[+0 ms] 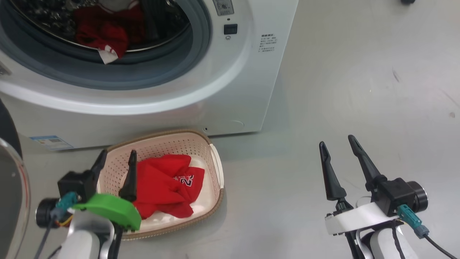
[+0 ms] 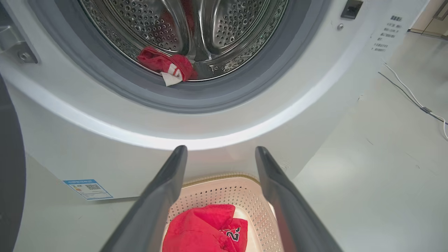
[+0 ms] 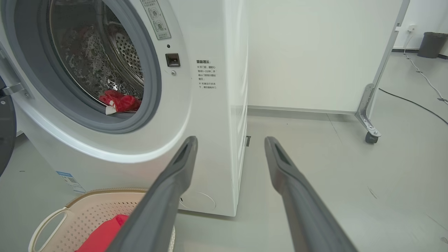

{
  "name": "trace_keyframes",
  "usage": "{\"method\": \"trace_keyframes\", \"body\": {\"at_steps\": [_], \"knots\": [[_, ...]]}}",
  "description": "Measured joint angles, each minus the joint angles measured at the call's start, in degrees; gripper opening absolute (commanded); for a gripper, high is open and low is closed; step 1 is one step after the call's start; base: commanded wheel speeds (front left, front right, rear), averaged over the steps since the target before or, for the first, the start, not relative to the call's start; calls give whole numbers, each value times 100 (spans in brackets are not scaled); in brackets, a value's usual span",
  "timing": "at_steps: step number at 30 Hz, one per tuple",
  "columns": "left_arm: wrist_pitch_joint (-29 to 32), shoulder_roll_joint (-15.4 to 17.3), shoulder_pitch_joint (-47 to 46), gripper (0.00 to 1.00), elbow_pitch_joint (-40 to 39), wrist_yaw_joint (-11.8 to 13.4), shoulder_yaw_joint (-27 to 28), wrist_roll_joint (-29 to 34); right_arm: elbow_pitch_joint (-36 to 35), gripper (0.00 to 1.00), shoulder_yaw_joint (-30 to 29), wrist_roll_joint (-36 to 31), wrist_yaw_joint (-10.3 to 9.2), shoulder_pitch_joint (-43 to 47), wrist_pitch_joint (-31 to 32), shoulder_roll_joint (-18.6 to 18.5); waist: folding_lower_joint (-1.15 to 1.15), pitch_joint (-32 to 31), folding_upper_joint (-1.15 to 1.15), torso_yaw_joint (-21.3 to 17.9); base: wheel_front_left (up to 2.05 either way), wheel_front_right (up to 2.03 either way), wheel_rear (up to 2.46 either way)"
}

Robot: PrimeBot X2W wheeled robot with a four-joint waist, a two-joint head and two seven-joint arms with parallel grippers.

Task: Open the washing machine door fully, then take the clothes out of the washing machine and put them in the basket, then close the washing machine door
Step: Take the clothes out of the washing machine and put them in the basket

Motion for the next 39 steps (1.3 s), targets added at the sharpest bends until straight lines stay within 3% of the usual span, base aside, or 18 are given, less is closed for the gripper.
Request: {"method": "trace_keyframes", "body": {"at_steps": [16,29,39], "knots": [[1002,220,-1988,100,853,3,263,-234,-209,100,332,142,-20,-671,0,-9,0,1088,0,-255,0,0,0],[1664,820,-3594,100,1217,56,285,132,-320,100,564,611,-235,-1140,-1,-14,0,1829,0,-707,0,0,0],[2085,1626,-4491,100,1447,62,303,608,-359,100,901,985,-322,-1460,-1,-18,0,2223,0,-1114,0,0,0]]}}
